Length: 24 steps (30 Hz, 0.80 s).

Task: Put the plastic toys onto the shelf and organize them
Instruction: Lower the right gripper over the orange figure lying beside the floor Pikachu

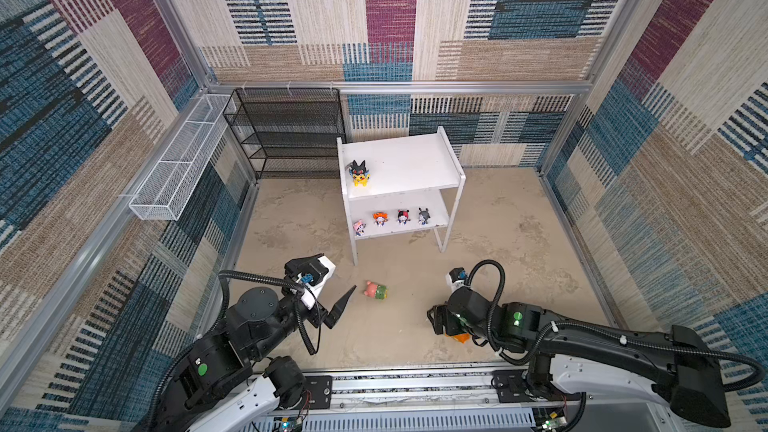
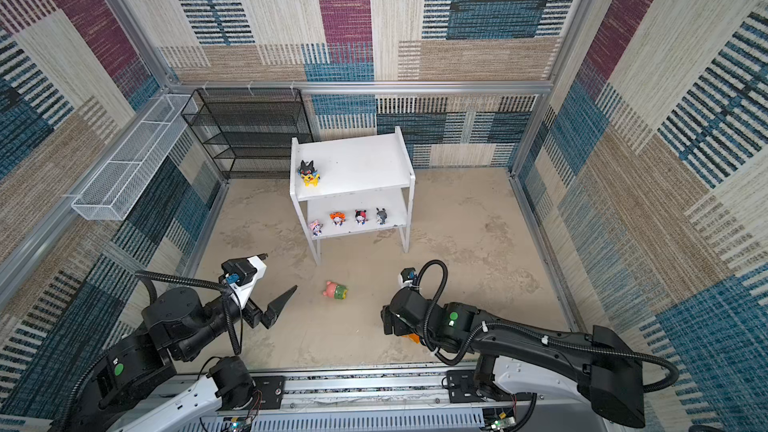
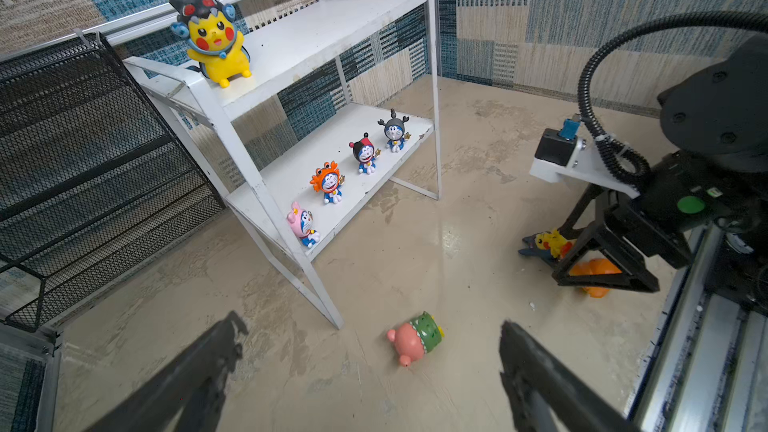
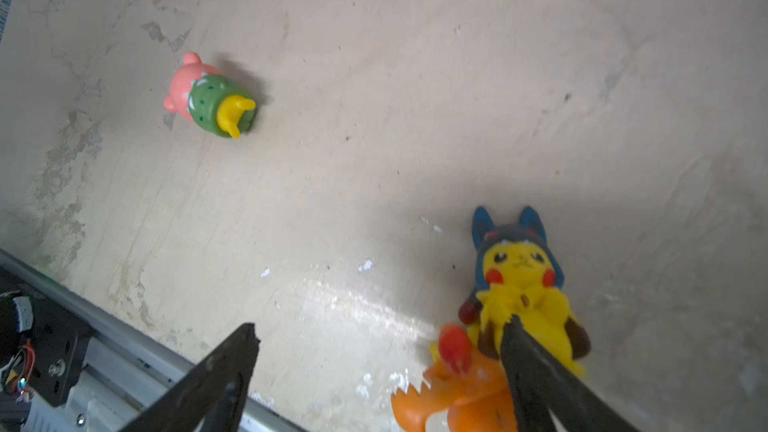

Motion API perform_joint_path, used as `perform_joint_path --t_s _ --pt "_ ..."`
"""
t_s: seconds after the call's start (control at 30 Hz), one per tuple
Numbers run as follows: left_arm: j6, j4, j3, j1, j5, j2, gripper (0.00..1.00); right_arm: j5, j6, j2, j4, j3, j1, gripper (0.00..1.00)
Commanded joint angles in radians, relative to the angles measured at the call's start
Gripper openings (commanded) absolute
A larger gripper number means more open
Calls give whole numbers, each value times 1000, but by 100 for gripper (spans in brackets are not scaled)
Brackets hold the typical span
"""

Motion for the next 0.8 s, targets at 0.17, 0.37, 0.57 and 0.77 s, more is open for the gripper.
perform_joint_path --t_s 0.17,0.37,0.57,0.77 --pt "-7 7 -9 12 8 -25 99 -49 185 -95 -307 1 69 94" --pt "1 17 -21 16 2 -56 99 -126 92 -104 -101 -103 69 95" --pt "-2 19 -20 27 19 -42 99 -241 -90 55 217 -88 112 91" --pt "-7 17 -20 33 23 -49 99 -192 -99 86 162 -86 120 91"
